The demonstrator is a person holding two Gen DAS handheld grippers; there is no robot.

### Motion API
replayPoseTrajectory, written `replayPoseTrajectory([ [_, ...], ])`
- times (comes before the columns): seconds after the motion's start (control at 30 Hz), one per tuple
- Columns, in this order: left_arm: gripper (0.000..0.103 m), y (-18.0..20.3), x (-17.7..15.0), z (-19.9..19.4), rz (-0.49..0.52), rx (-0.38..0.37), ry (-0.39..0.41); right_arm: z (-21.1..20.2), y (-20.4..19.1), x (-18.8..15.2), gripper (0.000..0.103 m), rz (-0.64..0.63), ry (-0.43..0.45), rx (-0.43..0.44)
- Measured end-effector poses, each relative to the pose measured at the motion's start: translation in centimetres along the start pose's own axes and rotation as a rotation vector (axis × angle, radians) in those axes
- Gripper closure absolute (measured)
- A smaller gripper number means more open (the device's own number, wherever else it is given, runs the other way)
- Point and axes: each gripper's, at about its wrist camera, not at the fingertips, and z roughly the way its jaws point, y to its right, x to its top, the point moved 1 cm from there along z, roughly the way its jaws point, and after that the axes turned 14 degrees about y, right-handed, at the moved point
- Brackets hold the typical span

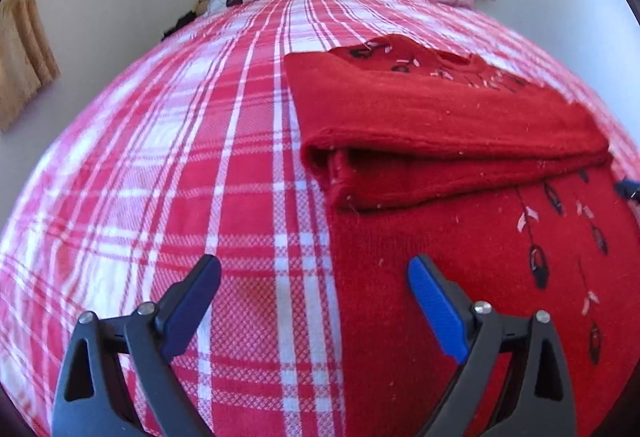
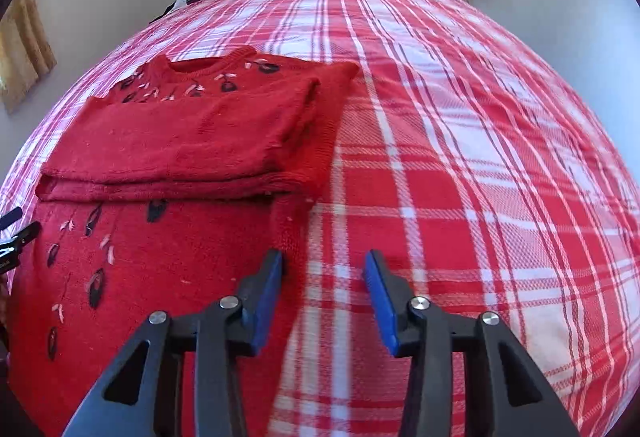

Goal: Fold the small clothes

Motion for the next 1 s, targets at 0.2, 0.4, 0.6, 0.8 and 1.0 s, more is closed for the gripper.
replayPoseTrajectory([
  [0.2, 0.006, -0.9, -3.7, -5.1, -0.047, -0.078, -0.030, -3.1, 1.3, -1.1, 0.059, 0.148, 0.023, 0.141],
  [0.4, 0.007, 0.0, -7.9, -10.7, -0.029, -0.105, -0.019, -8.5, -0.7, -5.5, 0.059, 0.102, 0.023, 0.204],
  [0.6, 0.020, 1.5, -9.8, -13.8, -0.050, -0.180, -0.036, -13.3, -1.6, -9.1, 0.061, 0.123, 0.020, 0.253],
  [0.8, 0.023, 2.1, -11.6, -15.4, -0.011, -0.163, -0.021, -16.3, -1.4, -14.3, 0.062, 0.168, 0.007, 0.272],
  [1.0, 0.042, 2.3, -12.2, -16.5, -0.053, -0.189, -0.042, -18.8, -1.0, -17.3, 0.065, 0.200, 0.008, 0.286],
])
